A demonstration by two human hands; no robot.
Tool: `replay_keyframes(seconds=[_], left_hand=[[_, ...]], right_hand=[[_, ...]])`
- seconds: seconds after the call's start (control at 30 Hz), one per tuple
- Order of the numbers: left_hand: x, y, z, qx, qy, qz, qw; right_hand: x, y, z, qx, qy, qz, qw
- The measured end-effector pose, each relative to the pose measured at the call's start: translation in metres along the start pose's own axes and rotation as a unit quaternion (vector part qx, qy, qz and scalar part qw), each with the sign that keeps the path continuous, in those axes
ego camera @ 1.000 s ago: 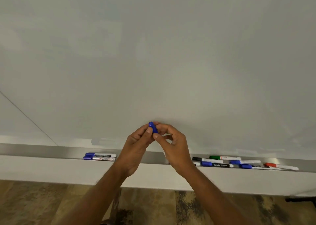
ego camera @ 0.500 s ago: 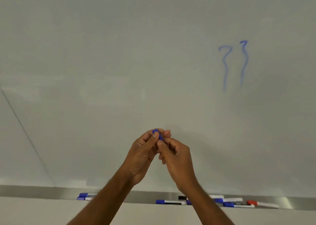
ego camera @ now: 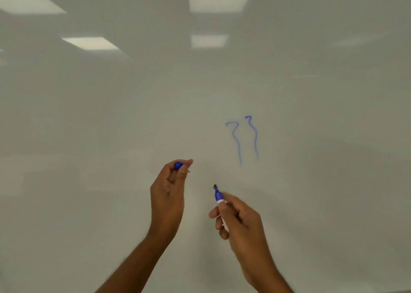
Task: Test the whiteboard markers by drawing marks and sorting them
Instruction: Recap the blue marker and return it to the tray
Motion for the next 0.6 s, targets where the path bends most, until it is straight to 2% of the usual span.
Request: replay_keyframes(seconds=[0.1,0.17,0.27,0.33,0.43,0.6], left_hand=[[-0.012,-0.011,0.009,-0.068,-0.070,-0.013,0.995],[-0.026,-0.021,0.007,-0.092,-0.107,-0.044,0.989],[-0.039,-0.038,0.003,-0.125,-0.190,-0.071,0.971],[-0.045,-0.046,0.000,-0.140,-0.228,-0.080,0.960],[-0.050,-0.048,-0.004,-0.158,-0.242,-0.084,0.954],[-0.054,-0.050,-0.012,-0.153,-0.241,-0.085,0.955]], right_hand=[[0.038,-0.007,-0.037,0.052,-0.049,0.057,0.996],[0.059,-0.016,-0.046,0.058,-0.135,0.074,0.986],[0.071,-0.033,-0.046,0.025,-0.327,0.055,0.943],[0.076,-0.040,-0.051,0.029,-0.391,0.037,0.919],[0.084,-0.046,-0.052,0.042,-0.359,0.038,0.932],[0.097,-0.044,-0.056,0.091,-0.200,0.094,0.971]])
Point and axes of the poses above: each hand's wrist, its own y-axis away from the middle knuckle, its own x-axis out of the back of the hand, z = x × y, the point moved 10 cm from there along -y, towards the middle knuckle, and after that the axes turned 8 degrees about -z, right-handed, at the moved point
